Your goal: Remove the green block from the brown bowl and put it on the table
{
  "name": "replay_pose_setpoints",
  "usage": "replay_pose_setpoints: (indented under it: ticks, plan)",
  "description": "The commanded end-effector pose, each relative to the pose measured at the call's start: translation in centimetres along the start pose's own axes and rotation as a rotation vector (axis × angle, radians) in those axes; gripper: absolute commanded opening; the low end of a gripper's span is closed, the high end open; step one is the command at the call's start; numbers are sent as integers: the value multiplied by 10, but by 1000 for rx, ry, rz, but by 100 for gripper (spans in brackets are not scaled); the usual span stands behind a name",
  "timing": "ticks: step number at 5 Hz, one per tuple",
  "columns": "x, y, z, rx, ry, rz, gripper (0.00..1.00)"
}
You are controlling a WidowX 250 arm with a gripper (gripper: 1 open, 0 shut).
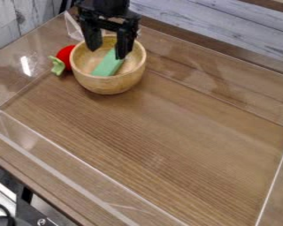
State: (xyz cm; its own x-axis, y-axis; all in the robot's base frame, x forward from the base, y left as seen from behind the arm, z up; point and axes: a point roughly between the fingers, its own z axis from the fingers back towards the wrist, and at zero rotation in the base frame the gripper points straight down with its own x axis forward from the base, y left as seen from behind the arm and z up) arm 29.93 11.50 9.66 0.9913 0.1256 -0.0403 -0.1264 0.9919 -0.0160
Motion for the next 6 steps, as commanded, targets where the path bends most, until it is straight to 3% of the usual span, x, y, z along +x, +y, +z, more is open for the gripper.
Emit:
replay_pose_setpoints:
  ticks: [1, 6]
  plan:
    - [16, 13, 7, 9, -66, 20, 100]
    - [51, 33, -25, -10, -94, 1, 100]
